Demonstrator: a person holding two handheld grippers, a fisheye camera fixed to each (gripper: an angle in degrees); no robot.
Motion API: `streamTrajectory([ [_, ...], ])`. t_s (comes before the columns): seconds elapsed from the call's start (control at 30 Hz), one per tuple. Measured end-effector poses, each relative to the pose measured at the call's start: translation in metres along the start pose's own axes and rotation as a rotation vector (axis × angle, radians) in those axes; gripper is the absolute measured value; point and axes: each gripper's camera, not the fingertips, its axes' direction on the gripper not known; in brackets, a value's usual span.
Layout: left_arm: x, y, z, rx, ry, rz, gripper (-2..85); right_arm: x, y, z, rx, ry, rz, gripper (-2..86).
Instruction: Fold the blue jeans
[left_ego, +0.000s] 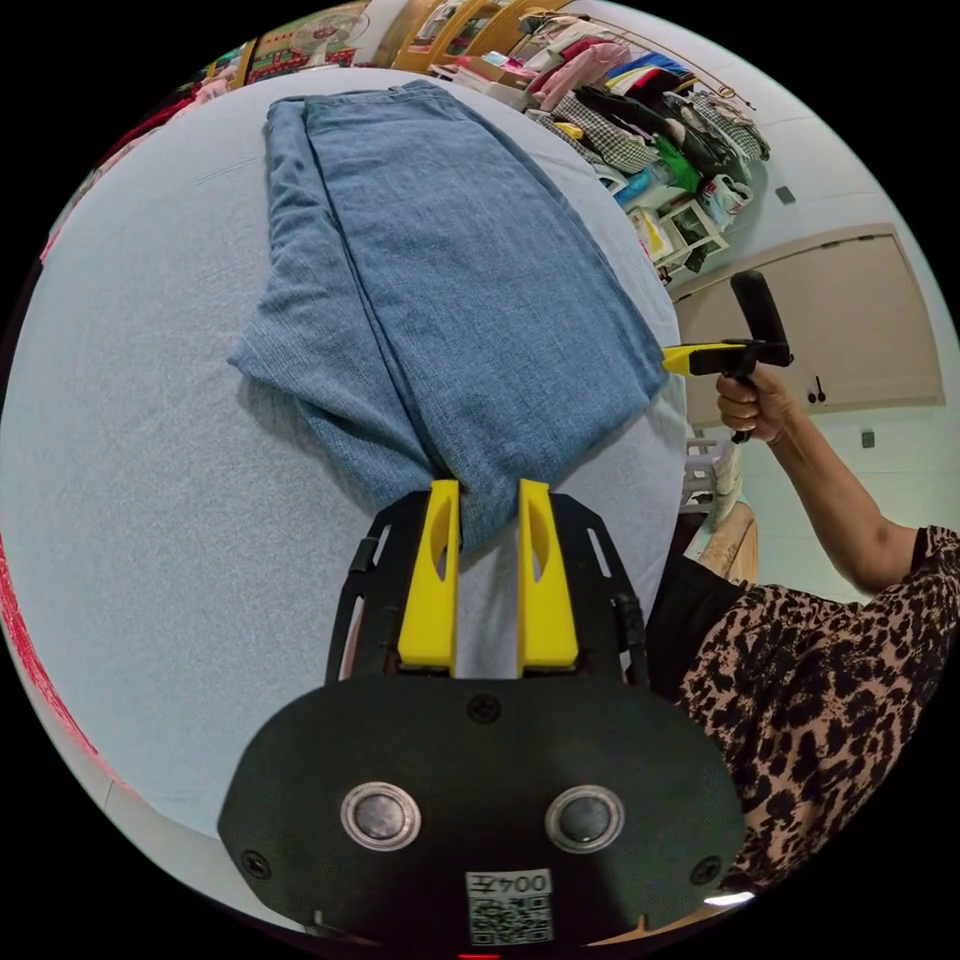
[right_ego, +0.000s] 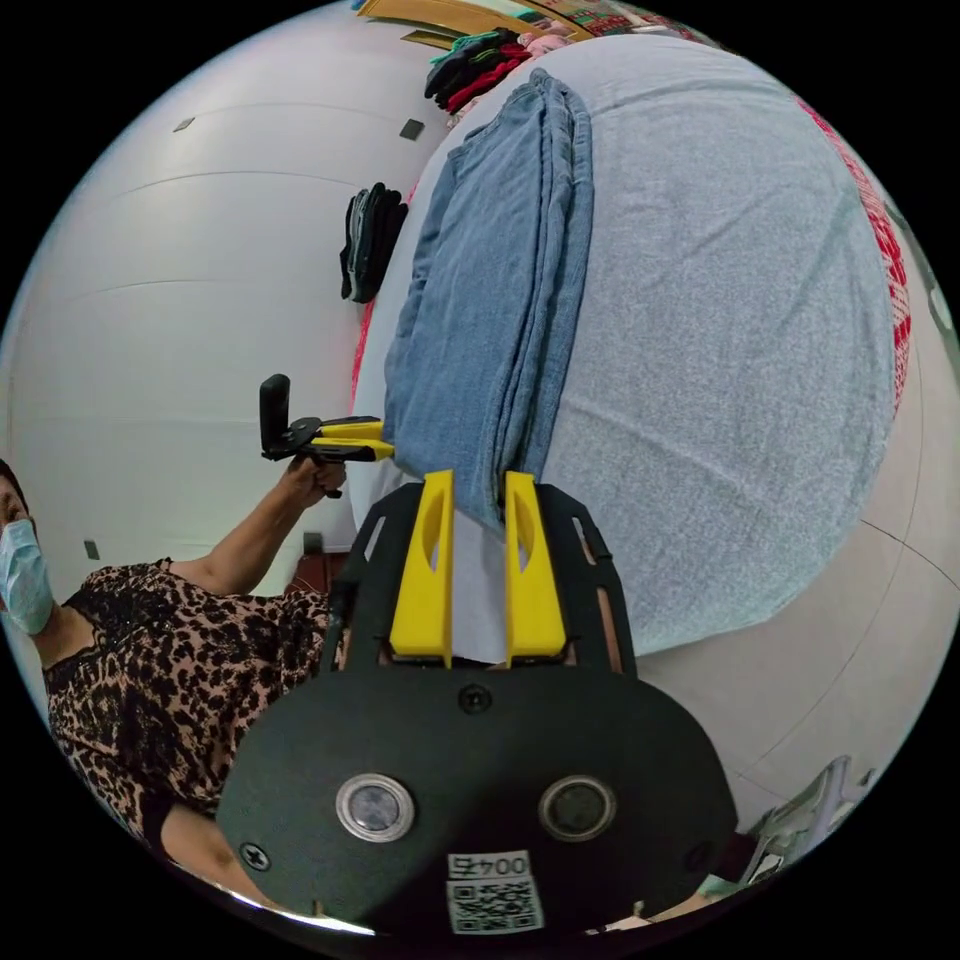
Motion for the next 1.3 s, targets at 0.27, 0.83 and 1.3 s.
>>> streamTrajectory([
  [0.27, -0.016, -0.004, -0.006, 0.023, 0.055, 0.017, 9.2, 0.03, 0.007, -0.017, 0.102, -0.085, -0.002, 9.1],
  [0.83, -0.049, -0.029, -0.023, 0.013, 0.094, 0.005, 8.7, 0.041, -0.002, -0.001, 0.005, -0.062, -0.057, 8.6],
  [1.3, -0.119, -0.05, -0.032, -0.065, 0.347, -0.324, 3.0, 0.034, -0.009, -0.003, -0.055, 0.042, 0.011, 4.2],
])
